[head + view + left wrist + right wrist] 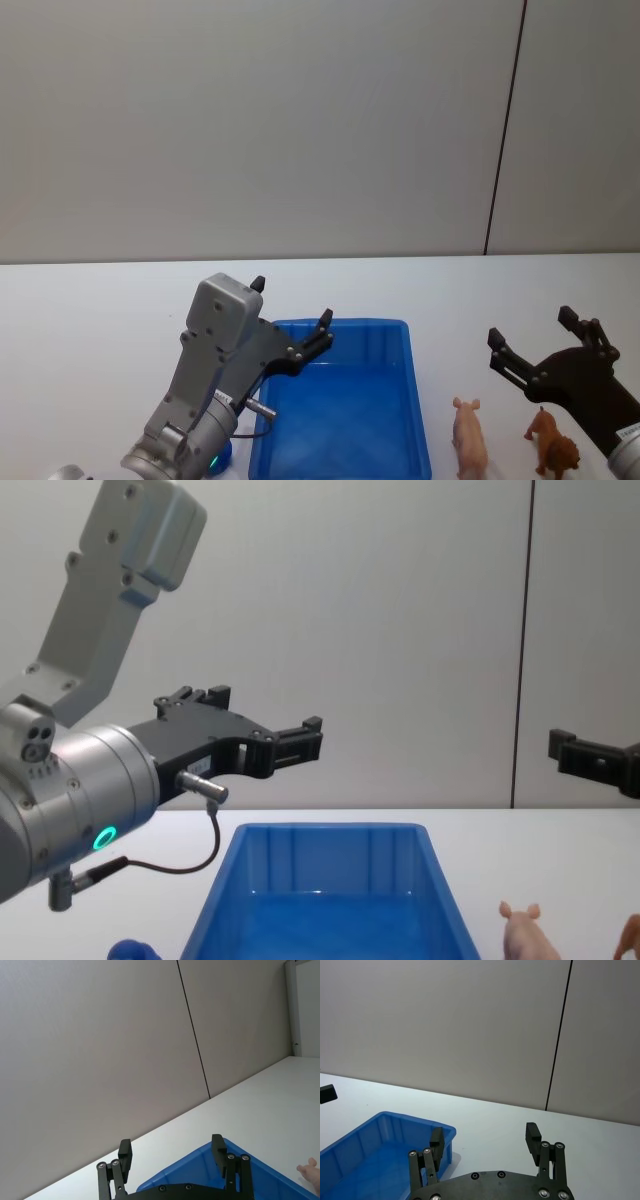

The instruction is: Pick up the two dolls from the table and place them into the box.

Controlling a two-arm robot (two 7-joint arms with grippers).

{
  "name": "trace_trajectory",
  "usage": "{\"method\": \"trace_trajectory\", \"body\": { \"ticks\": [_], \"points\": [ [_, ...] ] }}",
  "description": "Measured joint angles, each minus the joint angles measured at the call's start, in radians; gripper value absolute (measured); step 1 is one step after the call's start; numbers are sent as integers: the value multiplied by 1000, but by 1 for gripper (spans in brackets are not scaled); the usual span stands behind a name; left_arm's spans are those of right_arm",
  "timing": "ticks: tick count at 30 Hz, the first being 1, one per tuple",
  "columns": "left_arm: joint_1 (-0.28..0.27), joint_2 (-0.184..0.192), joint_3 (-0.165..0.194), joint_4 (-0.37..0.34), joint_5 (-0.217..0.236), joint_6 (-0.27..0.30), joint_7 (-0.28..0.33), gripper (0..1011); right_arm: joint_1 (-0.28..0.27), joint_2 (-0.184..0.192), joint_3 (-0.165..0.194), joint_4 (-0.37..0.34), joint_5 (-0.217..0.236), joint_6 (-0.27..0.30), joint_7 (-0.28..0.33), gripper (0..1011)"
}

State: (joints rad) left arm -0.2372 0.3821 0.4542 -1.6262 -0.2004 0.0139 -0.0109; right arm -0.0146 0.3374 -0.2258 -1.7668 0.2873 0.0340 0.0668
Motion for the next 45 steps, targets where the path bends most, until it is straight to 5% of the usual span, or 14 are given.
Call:
{"method": "trace_trajectory", "body": {
  "ticks": [28,45],
  "points": [
    [0,0,0,0,0,0,0,1001,-1,7,5,11,3,18,12,1001],
    [0,0,0,0,0,0,0,1001,-45,74,42,55,43,92,85,1001]
  ]
}}
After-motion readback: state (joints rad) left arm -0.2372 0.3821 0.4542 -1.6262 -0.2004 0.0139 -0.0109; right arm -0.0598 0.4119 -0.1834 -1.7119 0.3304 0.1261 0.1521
